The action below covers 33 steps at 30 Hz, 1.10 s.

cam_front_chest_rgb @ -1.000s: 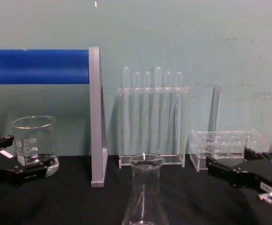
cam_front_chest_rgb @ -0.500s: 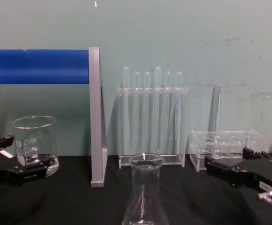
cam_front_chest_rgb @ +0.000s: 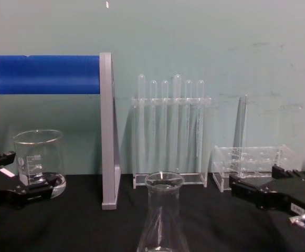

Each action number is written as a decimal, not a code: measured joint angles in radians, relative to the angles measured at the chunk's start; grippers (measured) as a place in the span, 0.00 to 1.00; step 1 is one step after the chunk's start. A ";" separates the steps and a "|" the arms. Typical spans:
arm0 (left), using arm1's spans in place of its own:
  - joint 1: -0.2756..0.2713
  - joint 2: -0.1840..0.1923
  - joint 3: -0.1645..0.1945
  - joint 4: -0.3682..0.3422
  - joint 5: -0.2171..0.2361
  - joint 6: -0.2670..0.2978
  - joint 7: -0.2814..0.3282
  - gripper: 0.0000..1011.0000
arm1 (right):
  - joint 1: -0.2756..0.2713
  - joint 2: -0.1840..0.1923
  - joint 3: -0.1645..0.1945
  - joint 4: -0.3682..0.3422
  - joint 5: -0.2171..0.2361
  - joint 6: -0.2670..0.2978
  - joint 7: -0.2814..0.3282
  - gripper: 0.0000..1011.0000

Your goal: Grasp the erlenmeyer flask with one hand, shake it three times, then place it back.

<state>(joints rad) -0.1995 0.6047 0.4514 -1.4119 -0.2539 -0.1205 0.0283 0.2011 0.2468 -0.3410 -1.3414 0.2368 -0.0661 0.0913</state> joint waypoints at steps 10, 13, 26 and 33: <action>0.000 0.000 0.000 0.000 0.000 0.000 0.000 0.99 | 0.000 0.001 -0.001 0.000 0.002 0.000 -0.001 0.99; 0.000 0.000 0.000 0.000 0.000 0.000 0.000 0.99 | 0.000 0.001 -0.001 0.000 0.002 0.000 -0.001 0.99; 0.000 0.000 0.000 0.000 0.000 0.000 0.000 0.99 | 0.000 0.001 -0.001 0.000 0.003 0.000 -0.001 0.99; 0.000 0.000 0.000 0.000 0.000 0.000 0.000 0.99 | 0.000 0.001 -0.001 0.000 0.004 0.000 -0.001 0.99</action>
<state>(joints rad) -0.1995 0.6047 0.4514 -1.4120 -0.2539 -0.1205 0.0282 0.2014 0.2479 -0.3424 -1.3414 0.2405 -0.0664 0.0899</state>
